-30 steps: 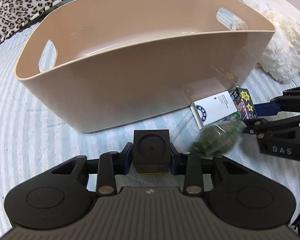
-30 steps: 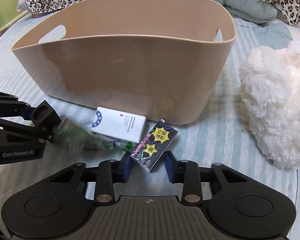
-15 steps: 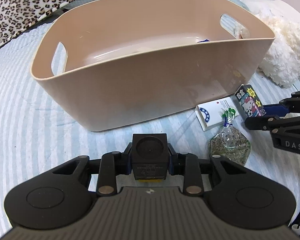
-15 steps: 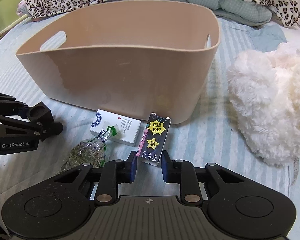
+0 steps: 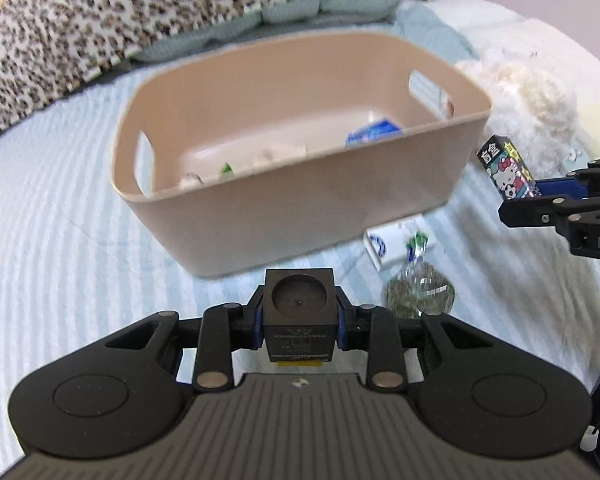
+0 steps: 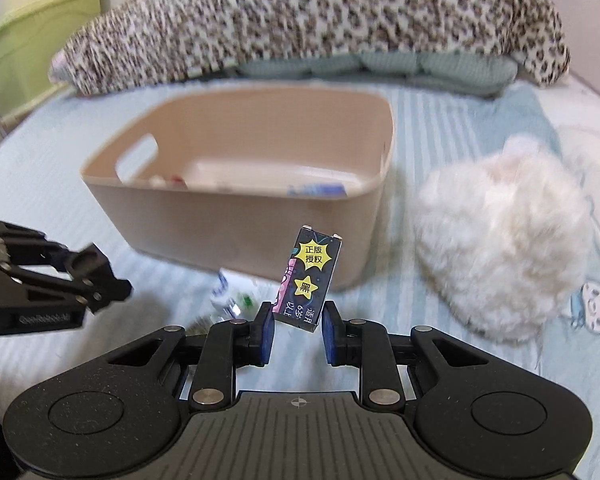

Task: Organize objects
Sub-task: 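Carry both items over the basket and open both tools to drop them, then grasp the herb bag with left tool while right tool grasps white box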

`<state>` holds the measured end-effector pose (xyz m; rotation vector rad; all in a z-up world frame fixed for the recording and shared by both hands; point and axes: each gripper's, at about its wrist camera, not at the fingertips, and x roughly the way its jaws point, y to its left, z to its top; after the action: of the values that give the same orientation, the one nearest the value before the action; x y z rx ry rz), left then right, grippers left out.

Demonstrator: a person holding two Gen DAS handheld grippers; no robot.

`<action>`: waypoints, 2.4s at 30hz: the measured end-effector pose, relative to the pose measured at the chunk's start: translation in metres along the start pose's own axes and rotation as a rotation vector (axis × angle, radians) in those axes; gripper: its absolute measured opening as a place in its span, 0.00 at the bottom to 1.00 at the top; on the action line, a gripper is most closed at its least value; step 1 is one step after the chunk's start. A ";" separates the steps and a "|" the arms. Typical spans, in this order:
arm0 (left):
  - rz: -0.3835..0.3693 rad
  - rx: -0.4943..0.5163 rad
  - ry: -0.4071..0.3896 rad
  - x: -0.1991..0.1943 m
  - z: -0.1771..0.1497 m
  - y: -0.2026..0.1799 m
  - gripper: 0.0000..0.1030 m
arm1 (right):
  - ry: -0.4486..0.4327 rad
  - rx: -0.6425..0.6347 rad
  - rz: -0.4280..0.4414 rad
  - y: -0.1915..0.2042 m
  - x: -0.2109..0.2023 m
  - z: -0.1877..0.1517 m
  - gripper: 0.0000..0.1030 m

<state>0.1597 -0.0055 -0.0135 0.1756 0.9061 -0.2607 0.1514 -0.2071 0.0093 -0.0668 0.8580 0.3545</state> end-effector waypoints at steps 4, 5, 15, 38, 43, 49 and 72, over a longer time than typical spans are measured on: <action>-0.002 -0.014 -0.070 -0.021 0.010 0.003 0.33 | -0.092 -0.023 0.012 0.009 -0.023 0.009 0.22; 0.001 -0.016 -0.089 -0.026 0.012 0.004 0.33 | -0.114 -0.033 0.006 0.011 -0.028 0.012 0.22; 0.088 -0.040 -0.248 -0.038 0.048 0.004 0.33 | -0.235 -0.033 -0.001 0.022 -0.026 0.048 0.22; 0.227 -0.091 -0.097 0.063 0.091 0.035 0.33 | -0.118 0.022 -0.122 0.022 0.090 0.067 0.23; 0.192 -0.117 -0.099 0.047 0.095 0.034 0.61 | -0.143 0.047 -0.118 0.021 0.077 0.066 0.46; 0.213 -0.125 -0.147 0.013 0.095 0.024 0.73 | -0.172 0.030 -0.092 0.024 0.040 0.065 0.76; 0.148 -0.052 -0.064 -0.021 0.036 -0.005 0.84 | 0.024 -0.066 -0.099 0.008 0.008 0.013 0.87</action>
<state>0.1727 -0.0165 0.0251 0.1847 0.8312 -0.1044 0.1627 -0.1944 0.0123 -0.1742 0.8635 0.2896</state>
